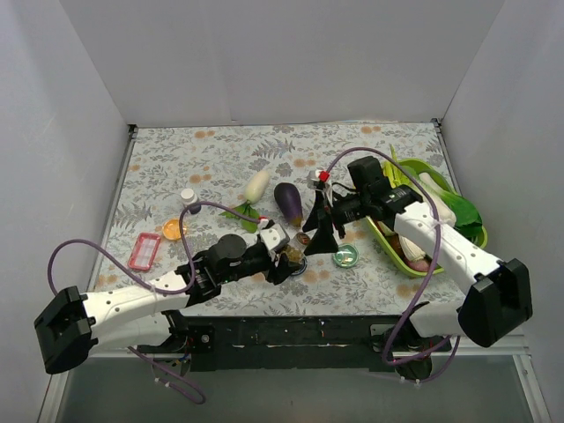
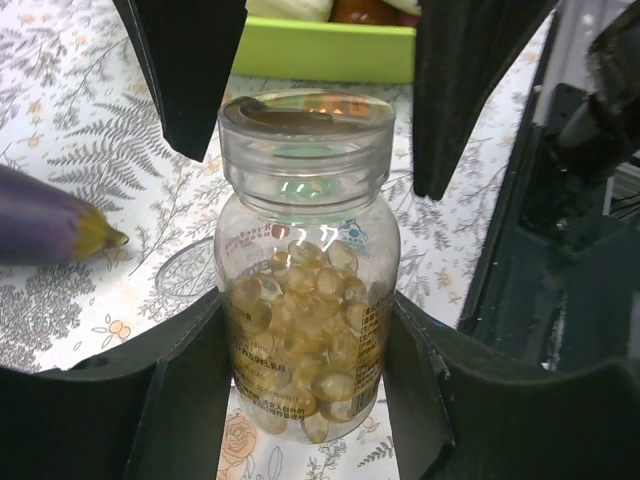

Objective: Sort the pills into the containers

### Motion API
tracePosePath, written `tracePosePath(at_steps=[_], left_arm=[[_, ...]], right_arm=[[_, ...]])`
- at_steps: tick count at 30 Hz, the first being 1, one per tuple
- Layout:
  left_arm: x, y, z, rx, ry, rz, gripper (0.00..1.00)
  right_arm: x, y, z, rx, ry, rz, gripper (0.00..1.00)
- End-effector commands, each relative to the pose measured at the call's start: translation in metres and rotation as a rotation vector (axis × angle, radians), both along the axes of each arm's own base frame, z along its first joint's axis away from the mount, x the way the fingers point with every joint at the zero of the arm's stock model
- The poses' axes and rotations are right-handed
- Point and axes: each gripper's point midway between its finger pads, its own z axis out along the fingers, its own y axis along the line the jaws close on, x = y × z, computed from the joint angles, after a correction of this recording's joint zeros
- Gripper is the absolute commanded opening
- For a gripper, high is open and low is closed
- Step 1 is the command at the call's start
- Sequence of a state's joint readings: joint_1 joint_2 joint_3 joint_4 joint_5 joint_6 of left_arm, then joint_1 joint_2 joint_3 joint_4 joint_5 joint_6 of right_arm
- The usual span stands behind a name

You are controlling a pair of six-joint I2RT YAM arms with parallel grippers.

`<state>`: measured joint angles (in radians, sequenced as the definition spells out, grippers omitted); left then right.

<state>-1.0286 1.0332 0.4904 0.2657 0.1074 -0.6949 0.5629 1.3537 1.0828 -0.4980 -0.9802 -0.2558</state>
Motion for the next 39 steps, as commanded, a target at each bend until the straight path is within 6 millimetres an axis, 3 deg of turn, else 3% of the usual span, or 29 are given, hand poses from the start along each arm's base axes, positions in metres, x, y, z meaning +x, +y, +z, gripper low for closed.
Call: tracePosePath(at_steps=[1,2,8,12,16,23,32,39], left_arm=[[-0.017,0.004,0.016,-0.036,-0.002,-0.074,0.0],[-0.023,0.006,0.016,-0.03,0.005,-0.098,0.0],[-0.043,0.011,0.01,0.006,0.053,-0.183,0.0],[-0.06,0.012,0.019,-0.034,0.059,-0.263,0.0],[-0.071,0.008,0.02,-0.053,0.077,-0.322,0.0],[-0.072,0.003,0.018,-0.047,0.09,-0.347,0.0],[-0.071,0.002,0.015,-0.041,0.092,-0.344,0.0],[-0.055,0.003,0.025,-0.053,0.044,-0.26,0.0]], right_arm=[[-0.024,-0.006,0.042,0.14,-0.166,0.152,0.94],[-0.025,-0.007,0.047,0.169,-0.248,0.2,0.94],[-0.052,-0.026,0.042,0.183,-0.368,0.361,0.95],[-0.062,-0.031,0.039,0.276,-0.614,0.483,0.95],[-0.071,-0.021,0.042,0.315,-0.707,0.566,0.95],[-0.086,-0.004,0.035,0.288,-0.664,0.651,0.92],[-0.086,0.001,0.026,0.219,-0.63,0.646,0.7],[-0.082,0.007,0.021,0.161,-0.53,0.573,0.41]])
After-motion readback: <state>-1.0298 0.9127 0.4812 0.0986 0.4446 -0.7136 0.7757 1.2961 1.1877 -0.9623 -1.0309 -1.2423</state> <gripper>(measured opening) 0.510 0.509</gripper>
